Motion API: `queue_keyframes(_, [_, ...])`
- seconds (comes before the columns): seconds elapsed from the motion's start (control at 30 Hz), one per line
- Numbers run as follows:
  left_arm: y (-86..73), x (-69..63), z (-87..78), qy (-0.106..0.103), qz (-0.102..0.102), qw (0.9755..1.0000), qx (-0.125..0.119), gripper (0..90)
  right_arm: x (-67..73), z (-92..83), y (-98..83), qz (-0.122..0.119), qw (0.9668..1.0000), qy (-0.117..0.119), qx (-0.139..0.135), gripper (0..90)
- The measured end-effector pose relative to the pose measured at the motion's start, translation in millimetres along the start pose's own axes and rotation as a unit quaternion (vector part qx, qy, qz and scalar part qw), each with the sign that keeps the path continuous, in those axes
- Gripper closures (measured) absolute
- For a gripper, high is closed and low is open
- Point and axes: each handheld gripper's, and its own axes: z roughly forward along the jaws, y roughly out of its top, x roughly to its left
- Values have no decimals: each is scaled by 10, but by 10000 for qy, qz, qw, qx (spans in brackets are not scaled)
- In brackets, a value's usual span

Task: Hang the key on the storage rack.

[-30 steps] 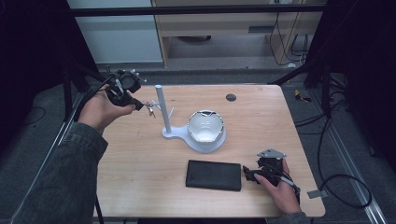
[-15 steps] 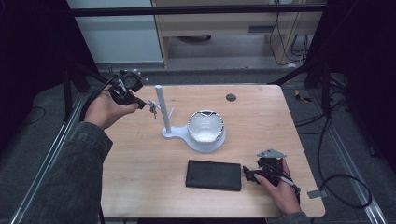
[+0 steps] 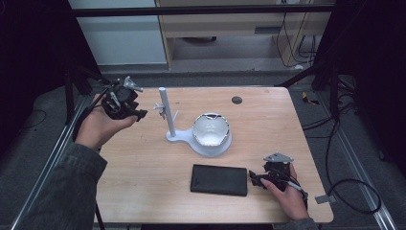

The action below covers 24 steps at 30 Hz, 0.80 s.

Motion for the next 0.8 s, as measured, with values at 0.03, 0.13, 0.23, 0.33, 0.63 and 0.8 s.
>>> queue_keyframes(0.03, [-56,-31,-1,3,3,10000,-31,533,0,0,0,0,10000,0,0,3])
queue_keyframes(0.13, [-193,-119,18,-12,22,10000,-61,485,0,1,1,5,10000,4,2,3])
queue_keyframes(0.23, [-307,-196,43,-90,53,9999,-87,465,0,1,1,4,10000,3,-1,3])
queue_keyframes(0.33, [-420,-293,70,-88,90,9998,-135,433,0,1,1,5,10000,5,-1,3])
queue_keyframes(0.63, [-686,-630,236,-273,203,9992,-224,330,-1,1,1,-4,10000,3,-1,3])
queue_keyframes(0.8, [-799,-798,420,-497,198,9983,-221,269,-2,1,1,-5,10000,3,-2,3])
